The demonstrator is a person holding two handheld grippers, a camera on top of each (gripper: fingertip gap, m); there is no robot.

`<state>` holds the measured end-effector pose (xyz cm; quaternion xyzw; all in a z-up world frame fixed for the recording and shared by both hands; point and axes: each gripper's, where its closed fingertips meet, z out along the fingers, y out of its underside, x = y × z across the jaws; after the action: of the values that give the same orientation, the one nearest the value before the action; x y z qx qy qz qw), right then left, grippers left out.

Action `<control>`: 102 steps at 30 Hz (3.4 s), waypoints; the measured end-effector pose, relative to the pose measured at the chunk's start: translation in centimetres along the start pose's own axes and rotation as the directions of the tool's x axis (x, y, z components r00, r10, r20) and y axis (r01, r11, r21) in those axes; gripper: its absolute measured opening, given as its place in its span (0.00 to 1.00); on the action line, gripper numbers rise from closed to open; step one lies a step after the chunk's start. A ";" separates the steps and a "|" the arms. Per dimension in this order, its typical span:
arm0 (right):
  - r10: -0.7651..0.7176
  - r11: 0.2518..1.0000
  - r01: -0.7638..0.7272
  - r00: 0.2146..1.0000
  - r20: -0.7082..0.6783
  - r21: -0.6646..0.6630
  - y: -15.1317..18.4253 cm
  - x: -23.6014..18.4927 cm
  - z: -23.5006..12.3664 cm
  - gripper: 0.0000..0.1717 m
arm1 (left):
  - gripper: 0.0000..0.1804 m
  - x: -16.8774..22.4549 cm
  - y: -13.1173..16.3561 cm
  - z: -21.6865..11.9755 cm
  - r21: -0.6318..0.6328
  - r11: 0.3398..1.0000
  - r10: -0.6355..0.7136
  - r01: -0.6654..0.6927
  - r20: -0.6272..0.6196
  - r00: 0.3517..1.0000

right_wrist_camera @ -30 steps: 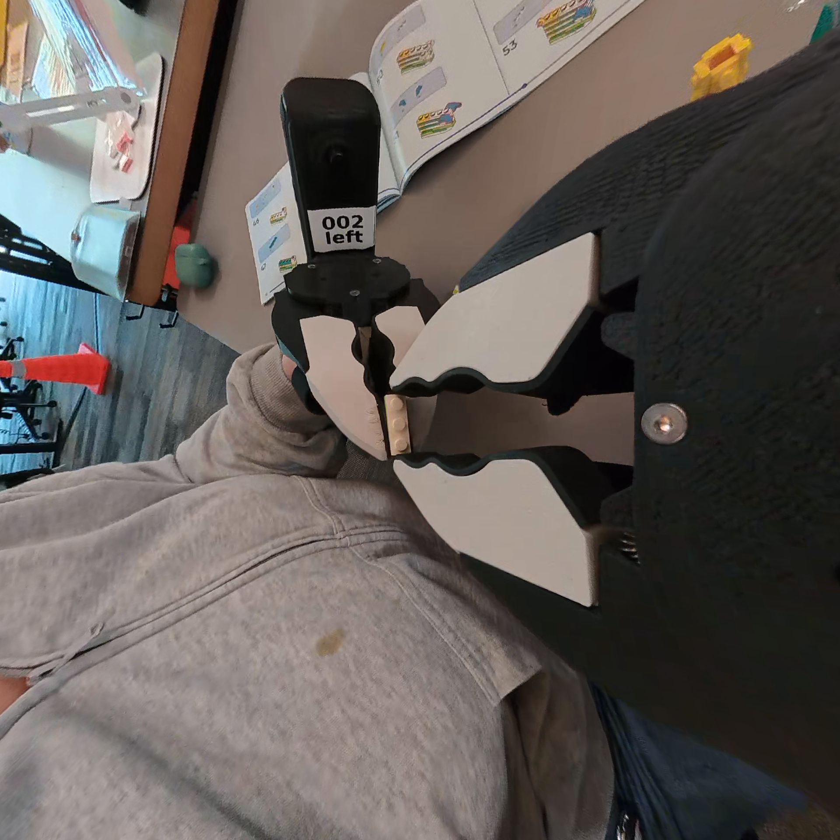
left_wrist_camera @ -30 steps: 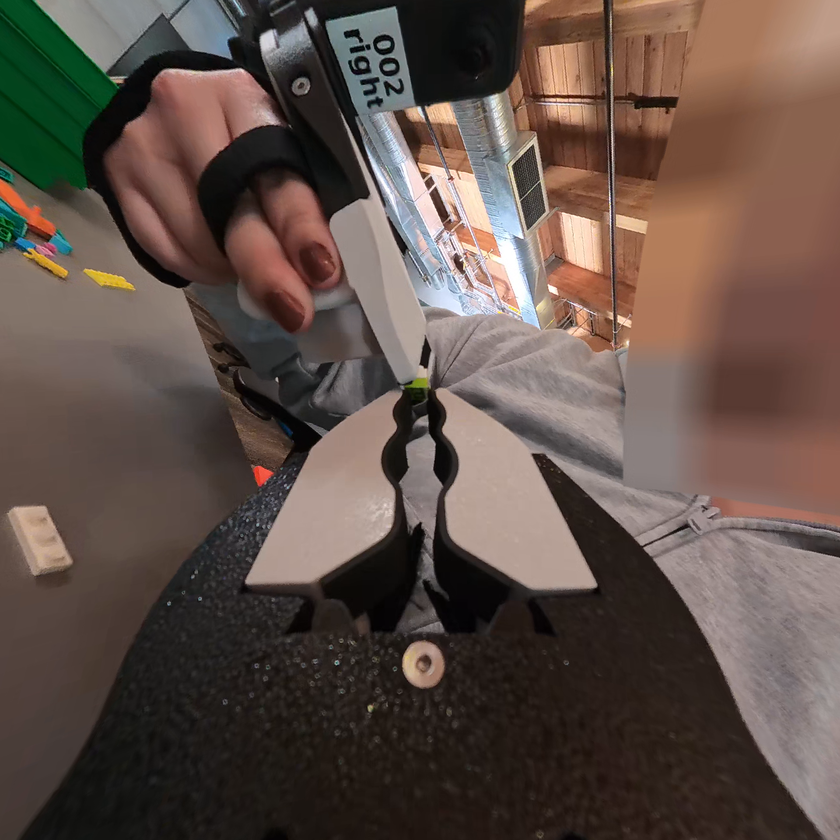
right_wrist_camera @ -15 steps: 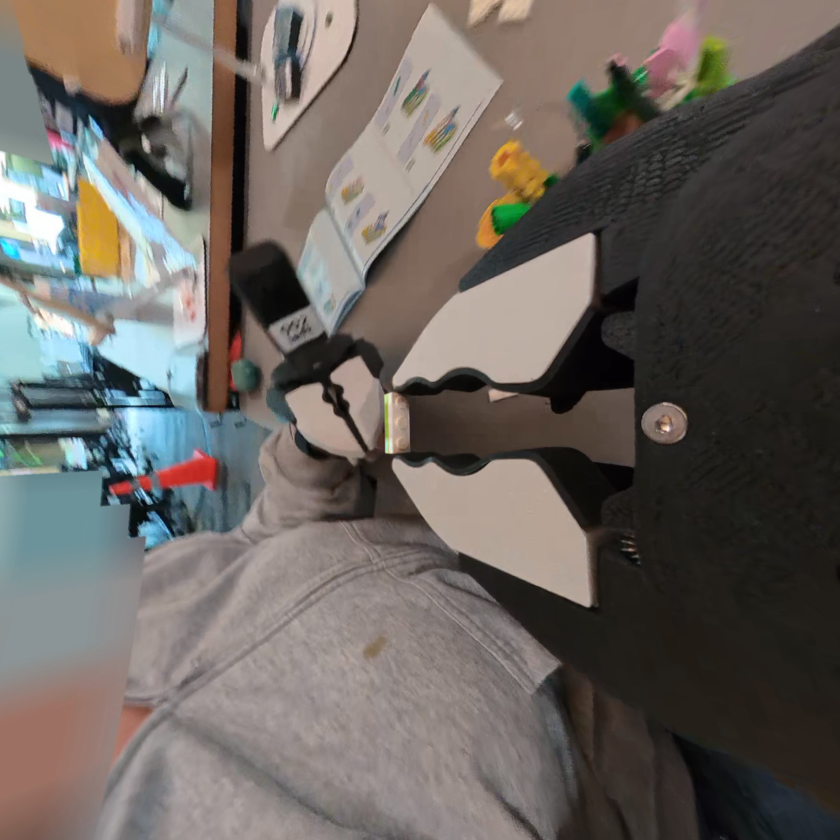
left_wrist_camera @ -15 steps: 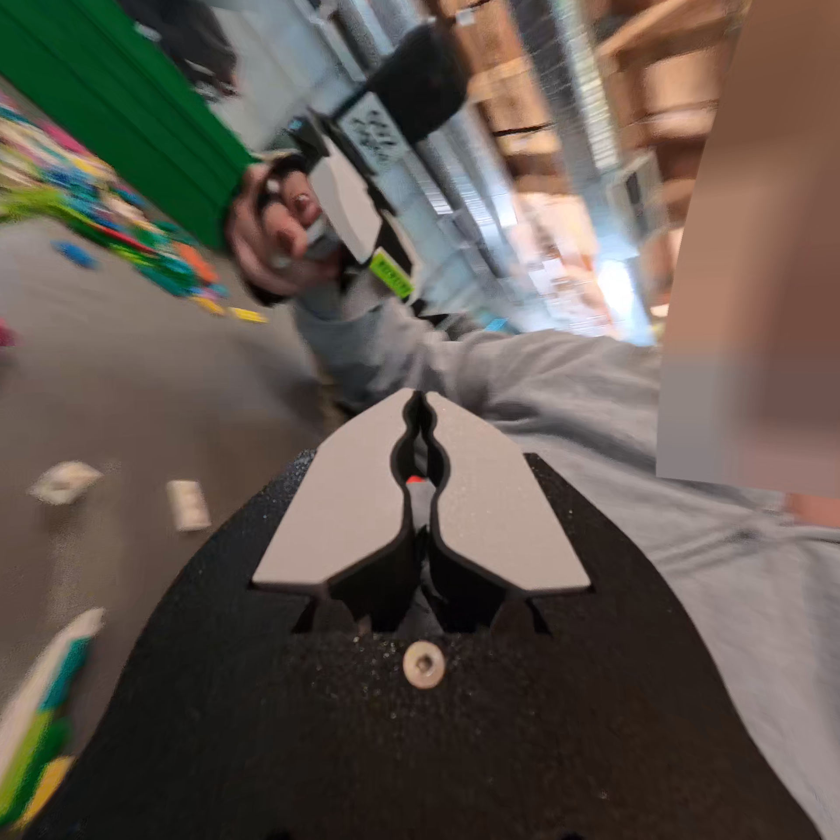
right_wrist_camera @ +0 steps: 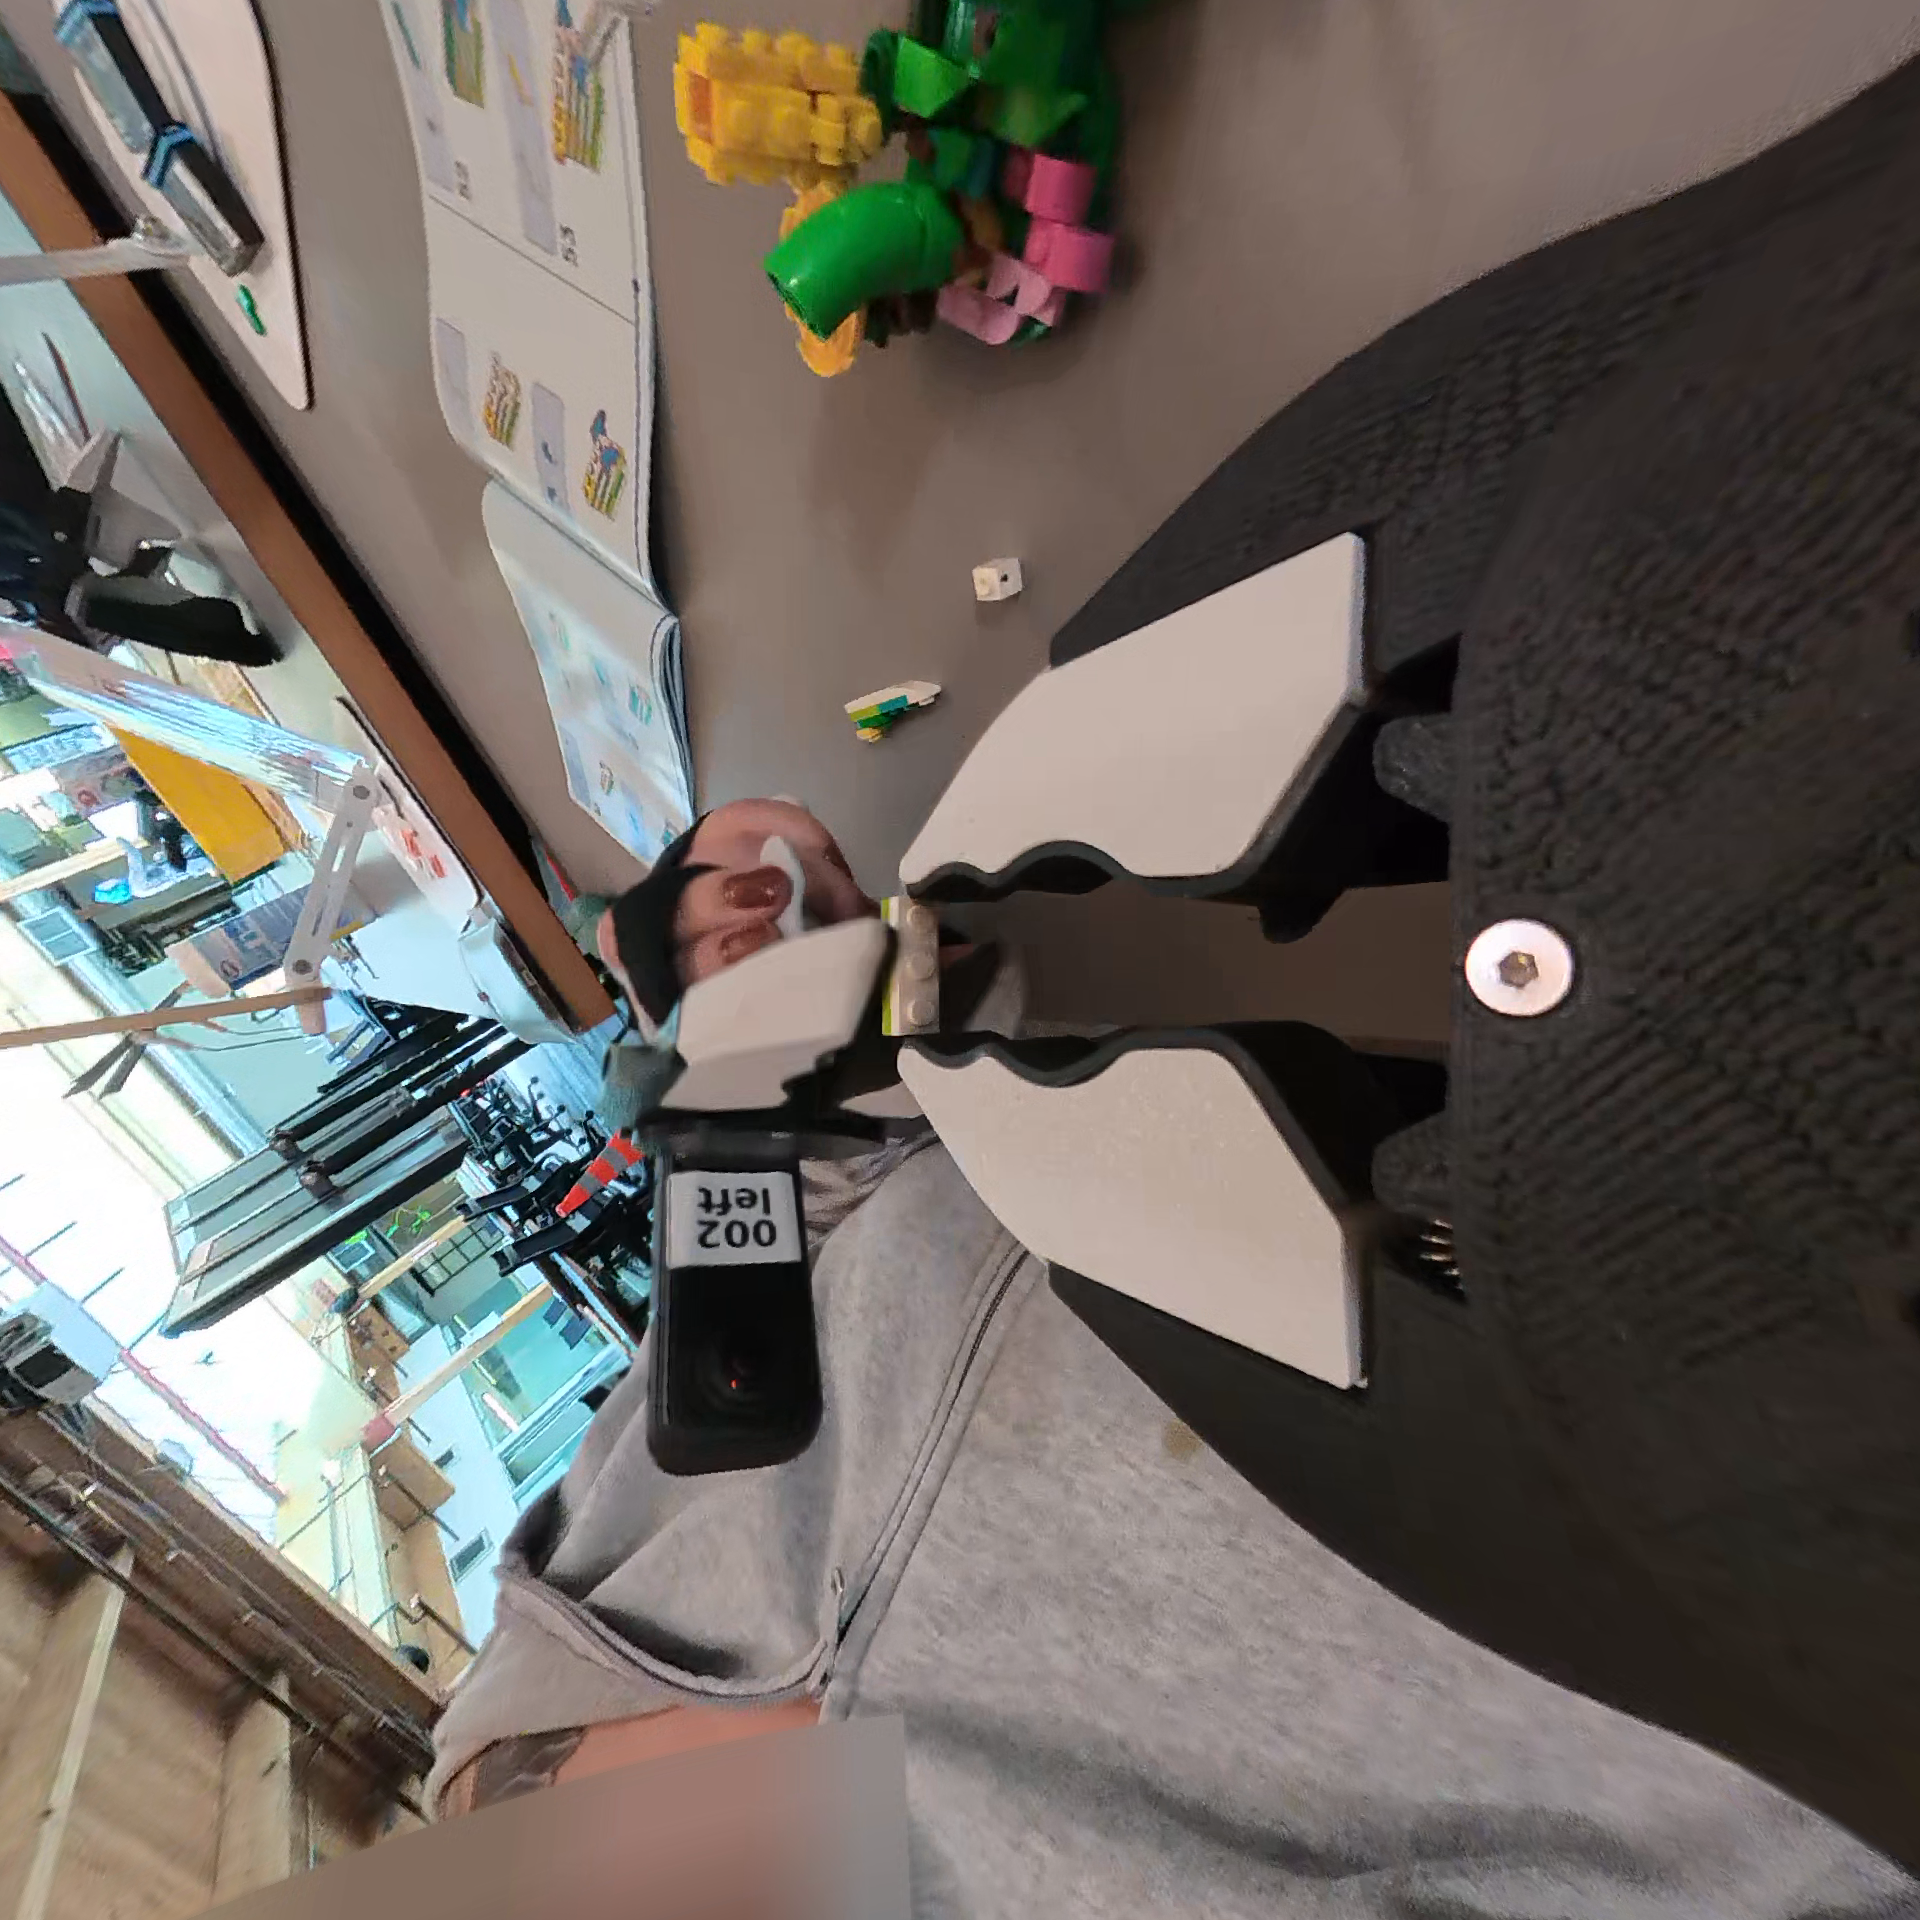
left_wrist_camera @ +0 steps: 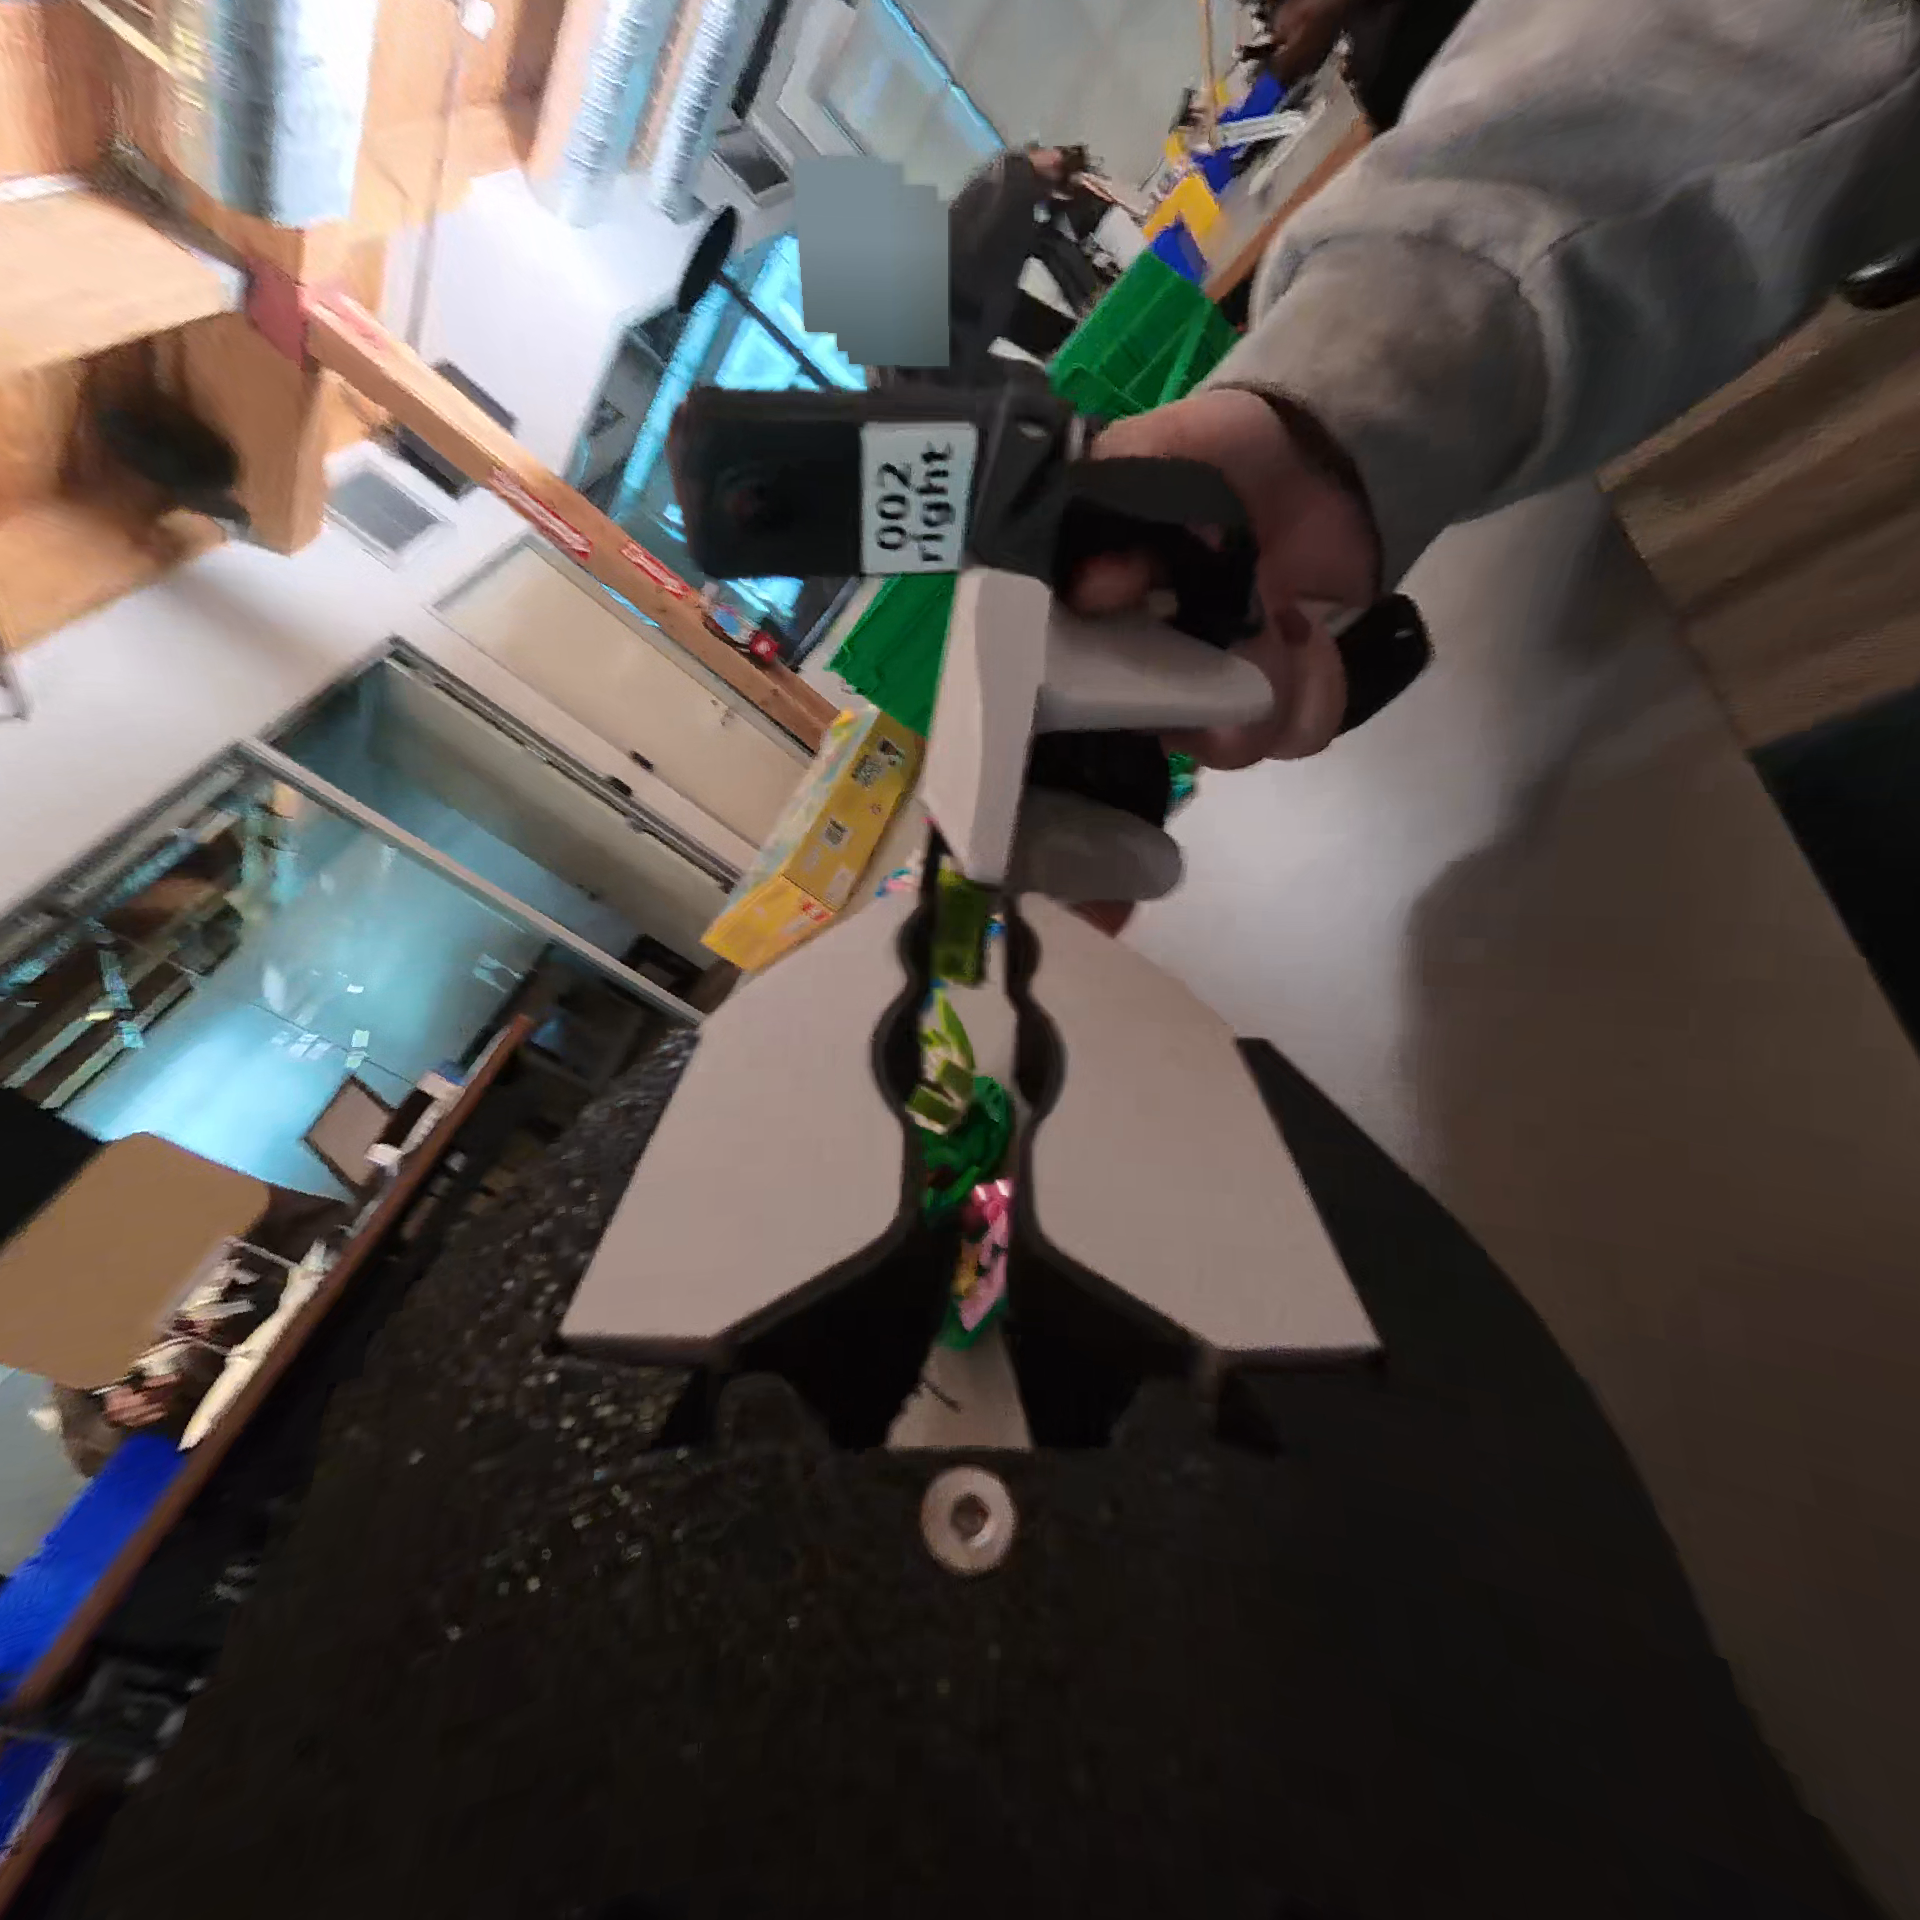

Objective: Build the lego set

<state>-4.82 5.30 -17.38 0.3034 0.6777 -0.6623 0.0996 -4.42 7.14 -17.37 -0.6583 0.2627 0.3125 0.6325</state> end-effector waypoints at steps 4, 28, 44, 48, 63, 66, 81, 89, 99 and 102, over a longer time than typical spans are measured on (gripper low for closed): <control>0.043 0.999 -0.044 0.999 0.026 0.017 0.3 -0.1 0.0 0.13 | 0.05 0.0 -0.4 -0.1 0.019 0.996 -0.082 0.082 -0.033 0.996; -0.038 0.974 -0.061 0.908 0.417 0.220 -1.3 -2.8 -2.3 0.00 | 0.04 -2.4 -2.1 -1.8 0.234 0.356 -0.788 0.905 -0.446 0.425; -0.942 0.308 0.886 0.233 -0.242 -0.347 -0.8 -0.4 -0.7 0.25 | 0.04 -0.4 -1.3 0.5 -0.169 -0.108 -0.847 0.980 -0.500 -0.180; -0.943 0.288 0.887 0.198 -0.267 -0.361 -1.1 -0.1 -0.6 0.14 | 0.04 -0.6 -1.4 0.5 -0.169 -0.177 -0.819 0.970 -0.521 -0.241; -0.845 0.280 0.864 0.015 -0.534 -0.419 -3.3 0.8 0.3 0.14 | 0.04 -3.1 -0.6 -0.1 0.104 -0.279 -0.830 0.955 -0.527 -0.185; -0.859 0.312 0.882 0.103 -0.502 -0.353 -3.1 0.4 0.4 0.14 | 0.04 -2.8 -1.0 -0.3 0.058 -0.322 -0.790 0.945 -0.566 -0.234; -0.815 0.579 0.814 0.579 -0.029 -0.044 -0.5 -3.1 -0.9 0.14 | 0.04 0.1 -4.1 -0.5 -0.201 -0.307 -0.648 0.930 -0.672 -0.358; -0.833 0.550 0.835 0.550 -0.069 0.022 -1.1 -3.3 -0.8 0.13 | 0.04 -0.6 -4.2 -0.7 -0.190 -0.377 -0.594 0.906 -0.701 -0.394; -0.956 0.170 0.950 0.094 -0.279 -0.263 -2.1 -1.4 -0.5 0.14 | 0.04 -1.9 -2.6 -0.4 -0.106 -0.471 -0.599 0.876 -0.690 -0.406; -0.953 0.083 0.945 -0.017 -0.302 -0.318 -2.3 -1.0 -0.6 0.14 | 0.04 -2.0 -2.4 -0.3 -0.088 -0.470 -0.612 0.878 -0.685 -0.396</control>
<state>-5.11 5.71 -14.84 -0.0984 0.7093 -0.4569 -0.5277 -4.00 6.86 -14.29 -0.3993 -0.1730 -0.5900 0.6801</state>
